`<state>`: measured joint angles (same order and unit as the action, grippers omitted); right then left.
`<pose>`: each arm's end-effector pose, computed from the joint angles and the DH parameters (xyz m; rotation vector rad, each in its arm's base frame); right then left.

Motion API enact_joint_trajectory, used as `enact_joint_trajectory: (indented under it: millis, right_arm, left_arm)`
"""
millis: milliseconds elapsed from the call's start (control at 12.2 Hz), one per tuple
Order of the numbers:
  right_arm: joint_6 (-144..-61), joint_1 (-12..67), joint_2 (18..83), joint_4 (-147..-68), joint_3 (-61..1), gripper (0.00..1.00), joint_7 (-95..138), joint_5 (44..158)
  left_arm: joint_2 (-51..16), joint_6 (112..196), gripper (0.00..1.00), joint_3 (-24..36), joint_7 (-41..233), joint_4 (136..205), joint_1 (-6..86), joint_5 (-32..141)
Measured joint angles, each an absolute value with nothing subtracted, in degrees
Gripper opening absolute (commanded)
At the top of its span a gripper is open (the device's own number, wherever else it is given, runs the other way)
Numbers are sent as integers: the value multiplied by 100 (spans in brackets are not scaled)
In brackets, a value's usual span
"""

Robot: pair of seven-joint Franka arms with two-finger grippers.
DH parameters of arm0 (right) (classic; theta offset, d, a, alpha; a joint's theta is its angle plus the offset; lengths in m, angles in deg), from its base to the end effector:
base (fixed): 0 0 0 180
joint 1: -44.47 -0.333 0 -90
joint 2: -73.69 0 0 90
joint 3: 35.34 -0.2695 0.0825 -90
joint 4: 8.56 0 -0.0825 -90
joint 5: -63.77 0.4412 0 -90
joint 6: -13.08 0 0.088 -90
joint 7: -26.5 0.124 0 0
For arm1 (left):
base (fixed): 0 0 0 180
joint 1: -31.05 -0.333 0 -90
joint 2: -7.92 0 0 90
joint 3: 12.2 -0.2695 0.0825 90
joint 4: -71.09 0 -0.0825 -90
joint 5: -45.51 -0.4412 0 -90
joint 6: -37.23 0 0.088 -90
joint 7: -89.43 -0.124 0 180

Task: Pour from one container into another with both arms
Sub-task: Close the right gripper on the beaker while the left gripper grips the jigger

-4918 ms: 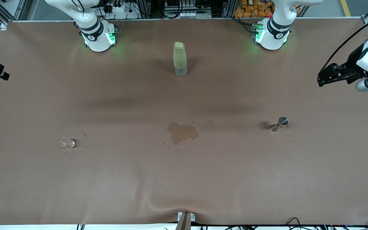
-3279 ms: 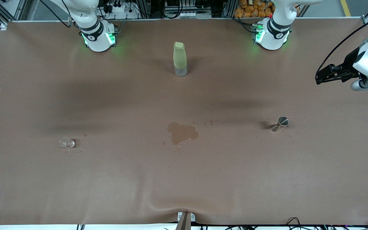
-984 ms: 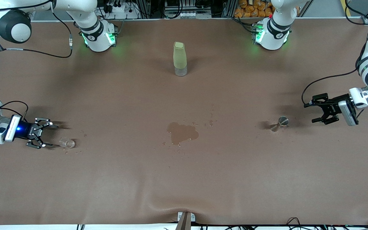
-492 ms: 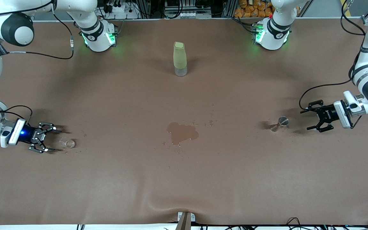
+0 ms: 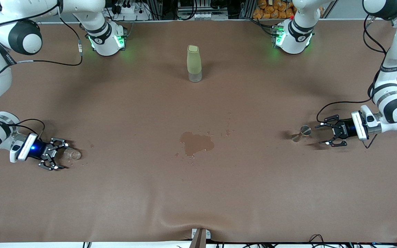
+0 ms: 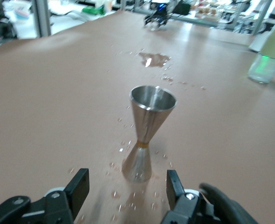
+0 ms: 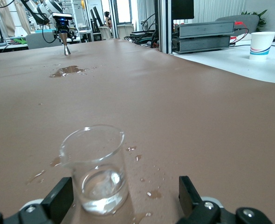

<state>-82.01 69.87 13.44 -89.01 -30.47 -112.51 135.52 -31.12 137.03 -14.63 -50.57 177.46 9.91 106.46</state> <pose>0.6176 -0.2291 0.0005 -1.7241 -1.2150 -1.1673 0.5590 0.1438 0.0535 1.6661 -1.3662 0.9243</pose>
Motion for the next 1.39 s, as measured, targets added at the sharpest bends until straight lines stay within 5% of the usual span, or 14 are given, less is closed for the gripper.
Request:
enact_joint_trajectory:
  millis: [820,1393]
  right_arm:
    - [-8307,6749,1231,-8899,-3048,100,-11276,13776]
    - [-8290,6628,1209,-8898,-3053,100,-11321,13814]
  left_arm:
    - [-3910,12958,72,-1463,-6567,17699,935,11404]
    - [-3949,12826,59,-1354,-6605,17662,928,11601]
